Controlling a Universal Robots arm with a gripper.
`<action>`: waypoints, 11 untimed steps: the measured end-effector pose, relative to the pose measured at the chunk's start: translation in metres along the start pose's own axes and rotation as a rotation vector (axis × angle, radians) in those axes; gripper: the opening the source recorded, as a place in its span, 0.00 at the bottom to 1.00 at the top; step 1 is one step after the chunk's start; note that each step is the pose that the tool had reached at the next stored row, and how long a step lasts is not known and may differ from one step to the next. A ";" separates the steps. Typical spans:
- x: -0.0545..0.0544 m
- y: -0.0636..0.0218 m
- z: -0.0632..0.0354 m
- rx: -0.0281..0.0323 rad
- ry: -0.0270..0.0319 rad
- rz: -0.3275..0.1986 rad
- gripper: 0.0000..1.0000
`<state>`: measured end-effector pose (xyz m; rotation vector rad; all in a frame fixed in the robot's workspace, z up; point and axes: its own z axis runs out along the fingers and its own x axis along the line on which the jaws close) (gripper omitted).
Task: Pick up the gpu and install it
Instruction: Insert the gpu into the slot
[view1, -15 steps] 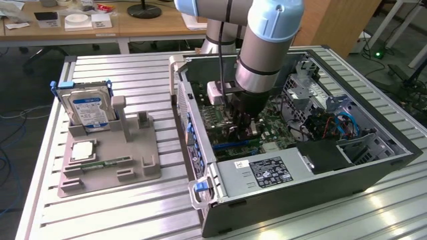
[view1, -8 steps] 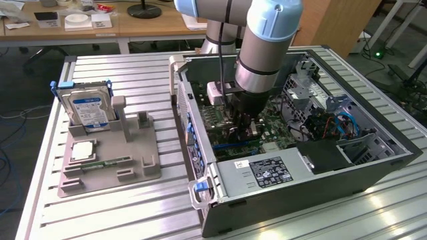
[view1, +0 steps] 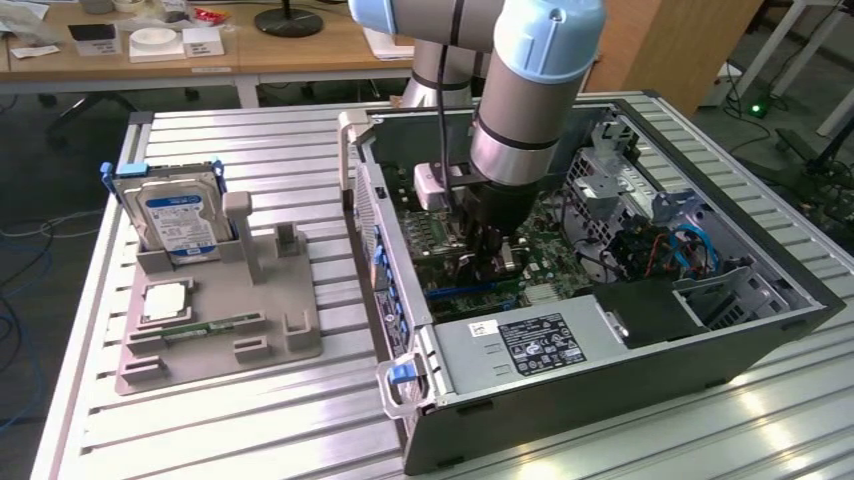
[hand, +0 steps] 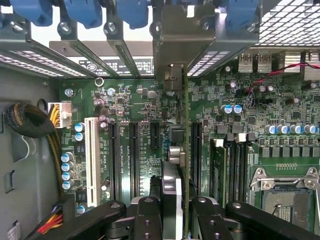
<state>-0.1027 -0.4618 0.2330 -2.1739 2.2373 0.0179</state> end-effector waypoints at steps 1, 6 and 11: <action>0.000 0.0000 0.0000 -0.0001 0.0001 0.000 0.28; 0.000 0.0003 0.0001 -0.0001 0.0001 0.000 0.28; 0.000 0.0003 0.0001 0.0000 0.0000 0.000 0.28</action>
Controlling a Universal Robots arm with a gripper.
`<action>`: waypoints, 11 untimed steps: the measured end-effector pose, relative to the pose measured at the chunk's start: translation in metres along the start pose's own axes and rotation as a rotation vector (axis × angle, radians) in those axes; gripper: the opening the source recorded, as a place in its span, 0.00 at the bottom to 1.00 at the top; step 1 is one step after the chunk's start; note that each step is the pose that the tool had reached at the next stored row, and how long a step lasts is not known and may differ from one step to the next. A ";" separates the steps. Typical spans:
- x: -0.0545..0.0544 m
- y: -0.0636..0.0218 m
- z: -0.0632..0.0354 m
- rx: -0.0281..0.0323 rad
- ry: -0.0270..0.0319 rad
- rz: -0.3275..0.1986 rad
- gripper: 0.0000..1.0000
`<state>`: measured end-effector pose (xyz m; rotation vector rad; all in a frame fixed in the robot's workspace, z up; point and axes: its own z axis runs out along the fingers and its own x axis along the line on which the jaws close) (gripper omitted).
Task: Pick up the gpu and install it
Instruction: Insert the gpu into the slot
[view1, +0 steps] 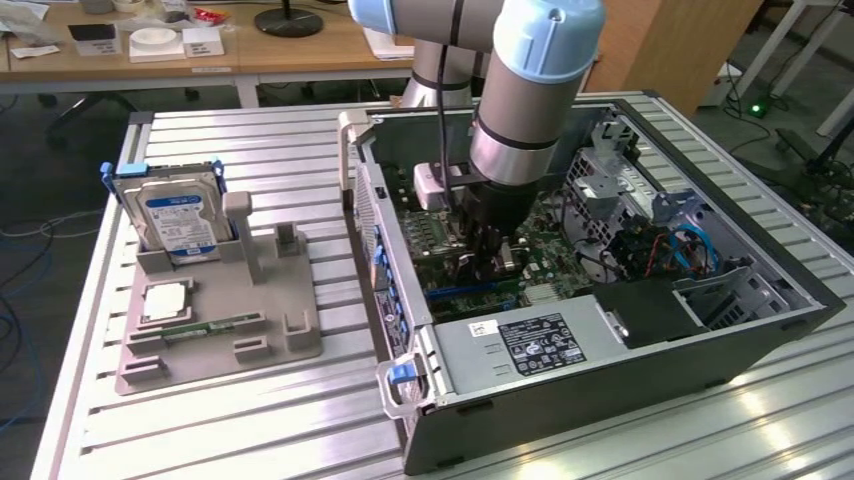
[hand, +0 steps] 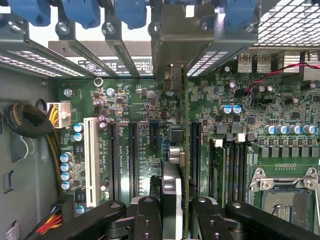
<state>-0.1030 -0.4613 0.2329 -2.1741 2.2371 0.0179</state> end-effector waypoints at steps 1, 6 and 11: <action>0.000 0.0000 0.0000 0.0000 0.0001 0.000 0.28; 0.000 0.0000 0.0009 0.0000 0.0001 0.000 0.28; 0.000 0.0000 0.0022 -0.0001 0.0002 0.000 0.28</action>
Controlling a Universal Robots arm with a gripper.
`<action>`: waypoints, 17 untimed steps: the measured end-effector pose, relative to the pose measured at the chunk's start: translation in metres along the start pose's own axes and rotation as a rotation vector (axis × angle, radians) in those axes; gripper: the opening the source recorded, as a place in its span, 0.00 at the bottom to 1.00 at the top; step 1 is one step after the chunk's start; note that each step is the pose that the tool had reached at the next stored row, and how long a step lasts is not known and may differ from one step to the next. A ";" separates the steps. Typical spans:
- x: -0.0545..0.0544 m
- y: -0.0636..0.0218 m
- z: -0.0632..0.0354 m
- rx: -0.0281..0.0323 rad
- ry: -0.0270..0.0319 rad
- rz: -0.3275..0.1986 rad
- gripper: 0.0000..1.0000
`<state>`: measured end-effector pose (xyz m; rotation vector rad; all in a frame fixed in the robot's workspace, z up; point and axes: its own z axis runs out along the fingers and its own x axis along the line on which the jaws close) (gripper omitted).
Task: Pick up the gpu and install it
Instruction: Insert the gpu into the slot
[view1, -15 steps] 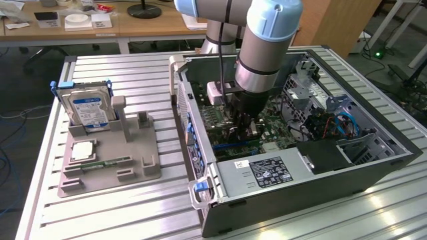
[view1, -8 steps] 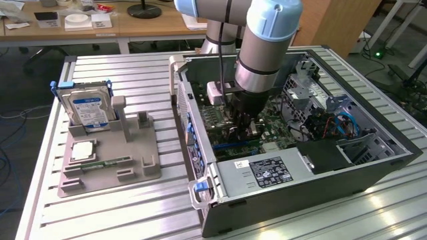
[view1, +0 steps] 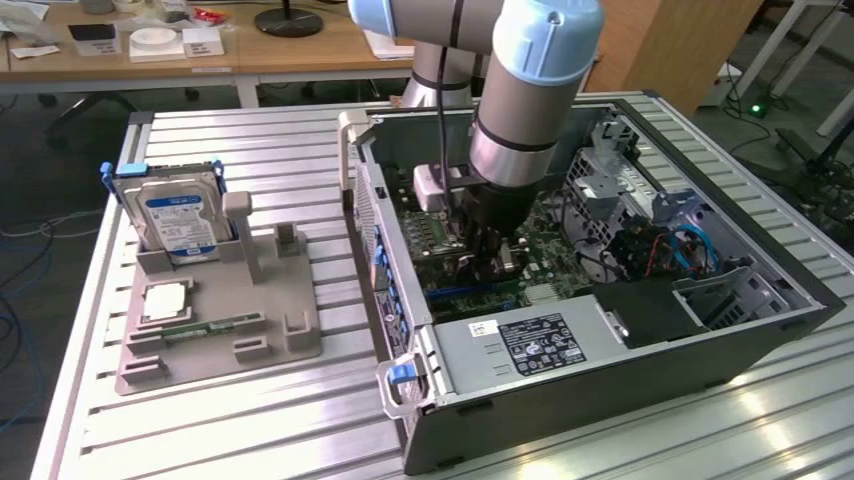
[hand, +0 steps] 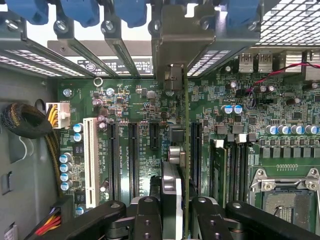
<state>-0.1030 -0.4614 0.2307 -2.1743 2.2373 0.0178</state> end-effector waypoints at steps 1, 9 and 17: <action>0.000 0.0000 0.0002 0.0000 0.0000 0.000 0.28; 0.000 0.0000 0.0017 0.0000 0.0002 0.000 0.28; 0.000 0.0000 0.0034 -0.0001 0.0002 0.000 0.28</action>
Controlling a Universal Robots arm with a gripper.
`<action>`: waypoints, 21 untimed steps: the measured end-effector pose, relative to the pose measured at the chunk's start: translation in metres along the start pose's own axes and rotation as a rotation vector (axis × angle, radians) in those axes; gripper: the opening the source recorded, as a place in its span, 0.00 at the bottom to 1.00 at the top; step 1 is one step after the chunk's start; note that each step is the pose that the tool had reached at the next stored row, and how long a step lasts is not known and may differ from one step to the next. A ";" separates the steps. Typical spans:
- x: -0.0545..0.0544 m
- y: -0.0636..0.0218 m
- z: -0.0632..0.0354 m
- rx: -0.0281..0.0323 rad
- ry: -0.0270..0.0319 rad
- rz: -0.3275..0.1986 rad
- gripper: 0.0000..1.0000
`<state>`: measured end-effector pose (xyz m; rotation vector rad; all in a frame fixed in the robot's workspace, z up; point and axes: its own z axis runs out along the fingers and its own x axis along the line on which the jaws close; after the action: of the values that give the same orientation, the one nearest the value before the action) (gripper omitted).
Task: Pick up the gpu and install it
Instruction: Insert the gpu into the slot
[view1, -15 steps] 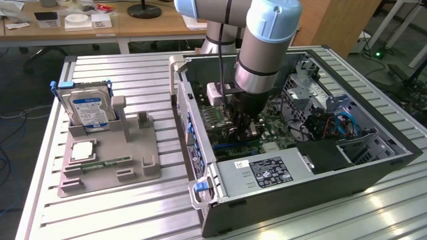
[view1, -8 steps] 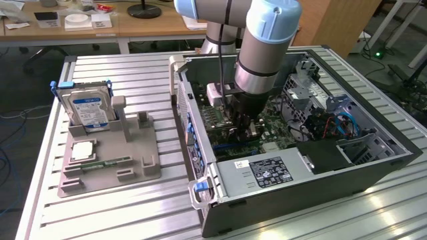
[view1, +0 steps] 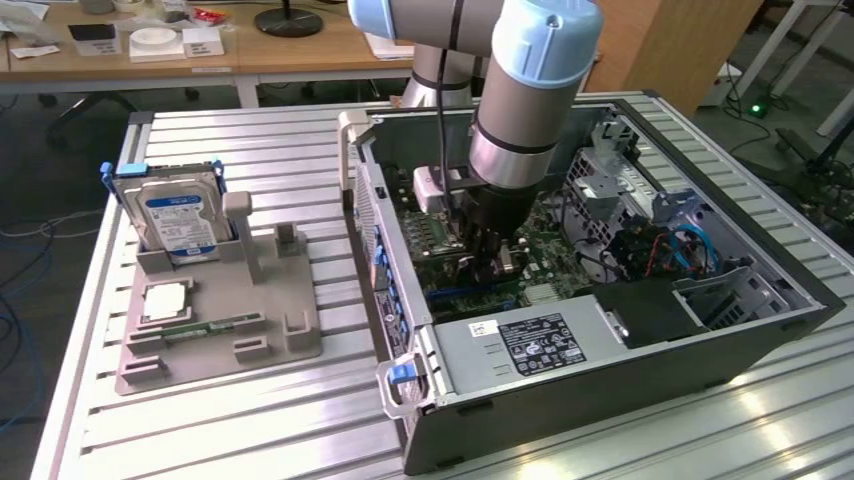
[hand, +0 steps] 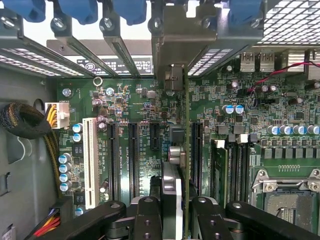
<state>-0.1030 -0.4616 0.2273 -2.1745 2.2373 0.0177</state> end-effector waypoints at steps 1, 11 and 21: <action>0.000 0.0000 0.0001 0.0001 -0.0001 0.000 0.28; 0.000 0.0024 -0.0009 0.0002 -0.0004 0.000 0.28; 0.000 0.0028 -0.0028 0.0001 -0.0002 0.000 0.28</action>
<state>-0.1058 -0.4612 0.2301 -2.1741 2.2374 0.0178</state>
